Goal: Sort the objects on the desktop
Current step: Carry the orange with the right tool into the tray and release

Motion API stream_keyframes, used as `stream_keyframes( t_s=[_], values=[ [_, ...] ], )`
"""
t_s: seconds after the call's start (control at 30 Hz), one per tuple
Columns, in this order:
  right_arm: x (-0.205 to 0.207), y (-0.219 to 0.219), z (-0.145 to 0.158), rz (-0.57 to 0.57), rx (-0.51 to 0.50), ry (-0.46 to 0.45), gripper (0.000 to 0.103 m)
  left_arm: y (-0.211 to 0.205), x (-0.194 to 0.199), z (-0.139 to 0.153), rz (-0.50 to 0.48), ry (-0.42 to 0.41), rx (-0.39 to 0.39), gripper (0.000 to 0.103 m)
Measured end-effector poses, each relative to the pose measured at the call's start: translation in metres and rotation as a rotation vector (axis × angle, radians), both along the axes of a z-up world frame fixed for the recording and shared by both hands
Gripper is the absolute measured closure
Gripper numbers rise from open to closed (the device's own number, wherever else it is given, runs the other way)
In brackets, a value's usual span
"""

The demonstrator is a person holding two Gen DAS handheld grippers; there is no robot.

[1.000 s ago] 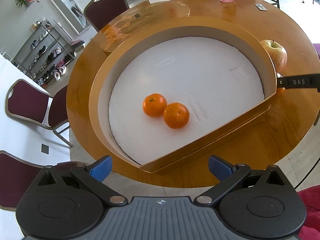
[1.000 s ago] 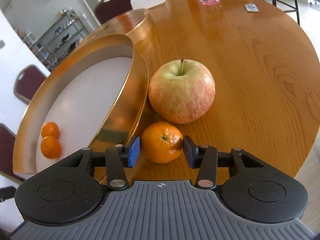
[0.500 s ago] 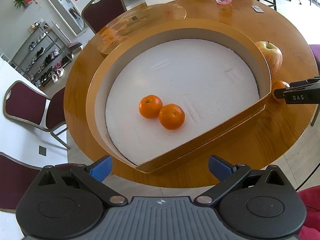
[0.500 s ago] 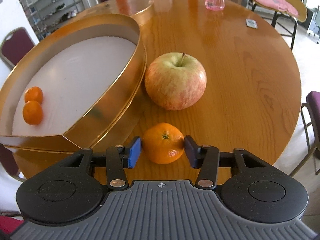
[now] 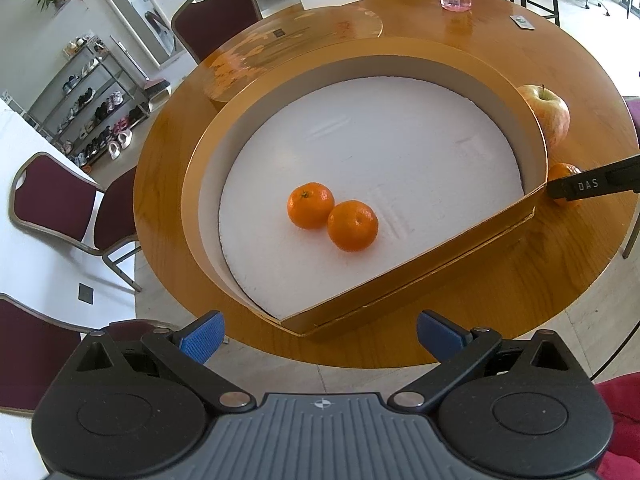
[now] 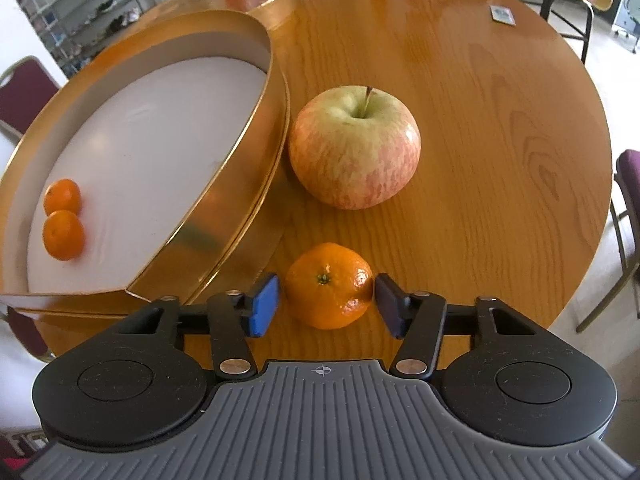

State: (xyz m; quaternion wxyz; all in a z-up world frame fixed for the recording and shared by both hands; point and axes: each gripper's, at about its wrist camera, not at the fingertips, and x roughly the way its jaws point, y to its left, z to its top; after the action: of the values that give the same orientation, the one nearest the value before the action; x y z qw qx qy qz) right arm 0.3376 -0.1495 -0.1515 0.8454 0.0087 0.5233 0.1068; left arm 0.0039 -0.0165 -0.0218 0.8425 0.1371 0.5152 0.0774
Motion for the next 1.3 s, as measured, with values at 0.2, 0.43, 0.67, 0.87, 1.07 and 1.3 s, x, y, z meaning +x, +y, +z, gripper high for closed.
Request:
stream_keyframes(
  t_s=[0.2,0.43,0.67,0.87,1.07,1.3],
  values=[
    [-0.004,0.002,0.001,0.006,-0.032,0.002,0.054,0.002,-0.001,0.000,-0.003,-0.005,-0.015,0.000],
    [-0.018,-0.007,0.005,-0.012,-0.031,0.033,0.054,0.001,0.001,-0.001,-0.032,-0.010,-0.039,0.000],
    [-0.025,-0.016,0.054,-0.063,-0.001,-0.076,0.054,0.014,0.002,-0.003,-0.001,-0.017,-0.078,0.000],
    [-0.016,0.015,0.096,-0.003,0.033,-0.193,0.054,0.041,0.001,-0.005,0.093,-0.029,-0.116,0.000],
    [0.000,0.073,0.088,0.139,0.036,-0.172,0.054,0.070,-0.003,-0.008,0.189,-0.030,-0.129,0.000],
    [0.013,0.133,0.053,0.258,0.020,-0.083,0.054,0.097,-0.007,-0.015,0.266,-0.011,-0.131,0.000]
  ],
)
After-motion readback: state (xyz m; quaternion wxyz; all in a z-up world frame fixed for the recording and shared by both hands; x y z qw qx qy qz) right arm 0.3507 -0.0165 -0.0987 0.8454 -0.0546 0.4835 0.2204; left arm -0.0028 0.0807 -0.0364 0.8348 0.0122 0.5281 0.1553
